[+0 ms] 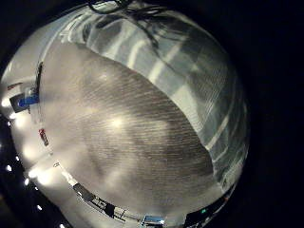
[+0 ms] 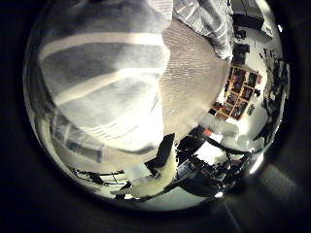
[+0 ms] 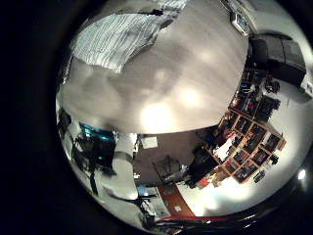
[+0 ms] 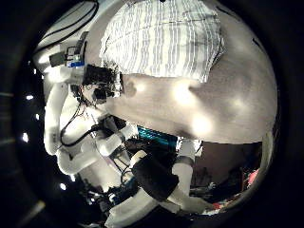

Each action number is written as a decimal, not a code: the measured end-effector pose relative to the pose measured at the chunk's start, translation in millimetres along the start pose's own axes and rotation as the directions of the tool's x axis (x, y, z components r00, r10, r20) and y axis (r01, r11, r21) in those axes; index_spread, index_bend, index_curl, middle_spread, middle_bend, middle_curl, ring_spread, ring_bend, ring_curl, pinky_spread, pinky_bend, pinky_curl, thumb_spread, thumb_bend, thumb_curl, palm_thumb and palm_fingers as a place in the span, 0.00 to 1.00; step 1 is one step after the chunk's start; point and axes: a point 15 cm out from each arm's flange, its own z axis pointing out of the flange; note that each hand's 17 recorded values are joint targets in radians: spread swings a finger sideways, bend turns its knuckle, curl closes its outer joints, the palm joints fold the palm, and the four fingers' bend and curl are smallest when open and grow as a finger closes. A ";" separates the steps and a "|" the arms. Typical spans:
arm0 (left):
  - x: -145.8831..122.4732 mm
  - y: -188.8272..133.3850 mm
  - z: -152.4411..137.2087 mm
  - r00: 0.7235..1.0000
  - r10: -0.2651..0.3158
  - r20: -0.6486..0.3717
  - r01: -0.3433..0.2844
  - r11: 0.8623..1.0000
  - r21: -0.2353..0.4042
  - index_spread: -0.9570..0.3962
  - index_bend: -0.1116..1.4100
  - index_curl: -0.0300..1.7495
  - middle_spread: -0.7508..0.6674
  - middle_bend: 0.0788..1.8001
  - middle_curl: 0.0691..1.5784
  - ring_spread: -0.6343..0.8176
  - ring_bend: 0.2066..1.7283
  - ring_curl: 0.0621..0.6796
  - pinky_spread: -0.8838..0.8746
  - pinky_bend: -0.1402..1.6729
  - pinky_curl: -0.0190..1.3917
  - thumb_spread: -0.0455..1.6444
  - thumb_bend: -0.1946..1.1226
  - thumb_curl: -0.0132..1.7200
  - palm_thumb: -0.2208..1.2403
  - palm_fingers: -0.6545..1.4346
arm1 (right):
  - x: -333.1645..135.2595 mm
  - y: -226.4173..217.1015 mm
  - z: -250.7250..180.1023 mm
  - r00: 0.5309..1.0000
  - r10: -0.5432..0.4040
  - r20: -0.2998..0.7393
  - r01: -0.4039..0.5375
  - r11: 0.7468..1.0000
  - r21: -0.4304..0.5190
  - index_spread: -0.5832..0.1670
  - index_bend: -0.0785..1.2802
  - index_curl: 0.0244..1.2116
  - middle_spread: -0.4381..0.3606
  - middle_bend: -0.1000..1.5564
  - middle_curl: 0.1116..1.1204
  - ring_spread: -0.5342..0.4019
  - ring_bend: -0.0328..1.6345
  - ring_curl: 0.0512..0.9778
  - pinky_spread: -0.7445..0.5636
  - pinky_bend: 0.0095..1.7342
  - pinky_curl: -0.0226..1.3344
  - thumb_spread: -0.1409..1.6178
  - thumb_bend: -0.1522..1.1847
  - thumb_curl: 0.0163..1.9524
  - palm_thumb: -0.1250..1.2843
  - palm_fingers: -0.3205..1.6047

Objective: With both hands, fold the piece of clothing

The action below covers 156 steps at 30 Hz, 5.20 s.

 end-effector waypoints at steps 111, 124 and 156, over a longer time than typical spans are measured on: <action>1.7 44.9 -220.5 0.996 0.029 0.089 -0.027 1.000 -0.013 0.20 0.26 0.87 0.07 0.49 0.71 0.14 0.82 0.75 0.18 0.76 0.57 0.65 0.14 0.38 0.78 0.83 | -44.0 -107.3 -2.0 0.978 0.012 -0.210 0.036 0.974 0.222 0.42 0.87 0.76 0.35 0.84 0.74 0.34 0.87 0.72 0.43 0.77 0.60 0.69 0.11 0.36 0.84 0.73; -26.0 -88.7 -160.2 0.984 0.003 0.176 -0.013 0.998 0.058 0.23 0.24 0.87 0.07 0.47 0.72 0.14 0.79 0.74 0.17 0.72 0.57 0.60 0.11 0.34 0.66 0.79 | -23.3 -232.1 51.5 0.975 0.057 -0.213 -0.023 0.987 0.158 0.40 0.82 0.77 0.35 0.82 0.73 0.34 0.85 0.73 0.41 0.74 0.63 0.72 0.09 0.33 0.71 0.70; -41.8 -58.4 -213.9 0.999 -0.037 0.004 0.035 0.976 0.215 0.68 0.17 0.33 0.78 0.04 0.24 0.73 0.33 0.30 0.78 0.32 0.34 0.62 0.12 0.20 0.35 0.28 | 49.0 -195.3 -37.2 0.989 0.146 -0.025 -0.129 0.930 0.345 0.22 0.20 0.36 0.41 0.33 0.31 0.55 0.53 0.35 0.86 0.46 0.38 0.79 0.09 0.18 0.36 0.23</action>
